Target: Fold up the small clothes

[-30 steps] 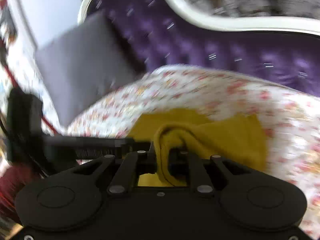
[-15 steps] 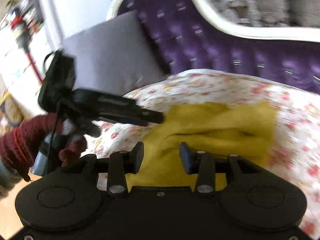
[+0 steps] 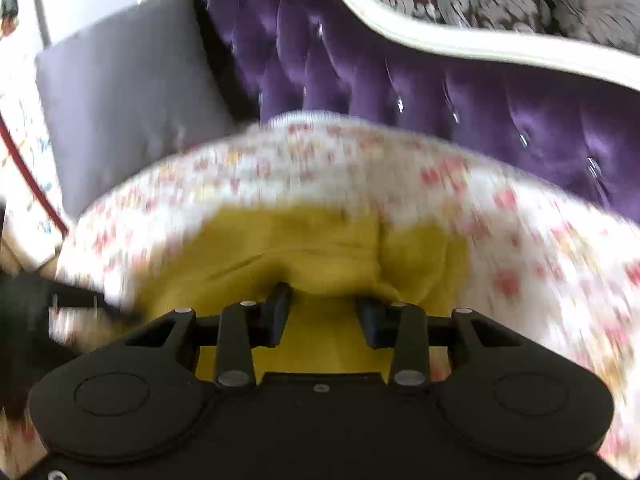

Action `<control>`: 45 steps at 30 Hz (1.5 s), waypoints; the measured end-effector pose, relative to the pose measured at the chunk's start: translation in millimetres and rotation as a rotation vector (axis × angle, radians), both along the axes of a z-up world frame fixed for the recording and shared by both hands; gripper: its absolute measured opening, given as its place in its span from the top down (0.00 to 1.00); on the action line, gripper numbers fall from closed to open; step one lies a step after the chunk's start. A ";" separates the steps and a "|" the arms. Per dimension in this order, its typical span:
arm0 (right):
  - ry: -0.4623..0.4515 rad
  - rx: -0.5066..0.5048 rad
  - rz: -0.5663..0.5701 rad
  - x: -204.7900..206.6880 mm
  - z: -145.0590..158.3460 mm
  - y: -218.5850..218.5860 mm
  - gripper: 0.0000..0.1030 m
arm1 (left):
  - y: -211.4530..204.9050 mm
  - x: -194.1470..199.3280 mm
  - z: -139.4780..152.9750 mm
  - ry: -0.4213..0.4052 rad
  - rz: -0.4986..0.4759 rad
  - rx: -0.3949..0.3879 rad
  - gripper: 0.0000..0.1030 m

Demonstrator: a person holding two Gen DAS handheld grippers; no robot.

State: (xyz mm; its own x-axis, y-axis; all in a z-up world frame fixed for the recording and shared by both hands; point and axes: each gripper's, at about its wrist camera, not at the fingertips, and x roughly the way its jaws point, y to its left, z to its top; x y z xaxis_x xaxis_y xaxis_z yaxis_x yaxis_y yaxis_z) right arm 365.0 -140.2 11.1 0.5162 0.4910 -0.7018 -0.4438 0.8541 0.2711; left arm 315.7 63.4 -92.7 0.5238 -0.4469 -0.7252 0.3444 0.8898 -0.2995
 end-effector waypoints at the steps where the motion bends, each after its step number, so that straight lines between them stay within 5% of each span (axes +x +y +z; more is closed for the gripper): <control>1: -0.034 0.014 -0.001 10.1 3.9 7.0 0.54 | 0.4 0.9 -0.9 0.002 0.001 -0.002 0.45; 7: -0.081 0.148 -0.008 -6.7 16.5 0.9 0.52 | 10.4 9.2 0.8 0.037 0.001 -0.055 0.44; 13: -0.125 0.073 0.136 -86.9 13.4 10.1 0.51 | 21.2 40.6 2.3 0.115 0.042 -0.178 0.41; 16: -0.162 0.044 0.182 -117.0 13.9 24.7 0.41 | 21.8 56.4 2.0 0.161 0.049 -0.211 0.40; 22: -0.287 -0.141 0.278 -141.7 5.4 74.3 0.35 | 24.7 76.2 8.0 0.255 0.047 -0.260 0.40; 29: -0.436 -0.400 0.374 -150.5 -13.8 110.5 0.37 | 16.5 79.7 5.6 0.263 0.025 -0.216 0.40; 31: -0.467 -0.427 0.404 -154.6 -17.0 115.0 0.44 | 17.9 81.8 3.9 0.263 0.035 -0.234 0.40; 33: -0.468 -0.448 0.429 -155.1 -19.8 117.1 0.81 | 19.3 84.4 2.6 0.264 0.045 -0.254 0.40; 34: -0.453 -0.440 0.416 -152.5 -19.6 116.5 0.91 | 19.3 86.1 2.5 0.264 0.050 -0.261 0.40; 41: -0.354 -0.139 0.226 -132.4 14.0 72.3 0.91 | 15.4 102.5 -3.5 0.257 0.074 -0.331 0.36; 45: -0.325 -0.101 0.200 -125.4 14.8 64.8 0.91 | 13.3 118.2 -11.9 0.290 0.138 -0.437 0.36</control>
